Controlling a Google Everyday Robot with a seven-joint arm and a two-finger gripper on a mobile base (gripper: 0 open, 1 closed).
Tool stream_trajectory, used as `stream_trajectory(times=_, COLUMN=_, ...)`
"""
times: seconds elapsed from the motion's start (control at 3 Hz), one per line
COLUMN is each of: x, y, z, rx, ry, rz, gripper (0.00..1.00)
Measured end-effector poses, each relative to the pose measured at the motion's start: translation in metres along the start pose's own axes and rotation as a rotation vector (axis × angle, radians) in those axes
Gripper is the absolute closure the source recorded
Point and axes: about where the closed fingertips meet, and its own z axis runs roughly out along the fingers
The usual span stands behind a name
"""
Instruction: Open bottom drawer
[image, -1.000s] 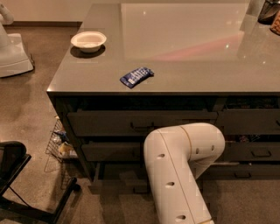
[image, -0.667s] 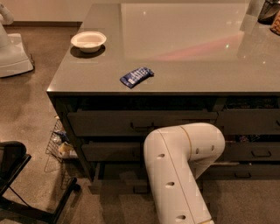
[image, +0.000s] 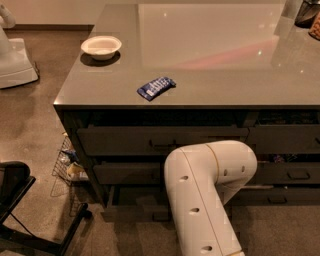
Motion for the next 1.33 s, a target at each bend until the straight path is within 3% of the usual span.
stream_trajectory(times=0.33, x=0.0000, y=0.0000, z=0.0000, rx=0.000, ry=0.000, rz=0.000, gripper=0.55)
stream_trajectory(times=1.0, x=-0.0002, y=0.0006, z=0.0005, rx=-0.001, ry=0.000, rz=0.000, gripper=0.09)
stream_trajectory(times=1.33, x=-0.0002, y=0.0006, z=0.0006, rx=-0.001, ry=0.000, rz=0.000, gripper=0.00)
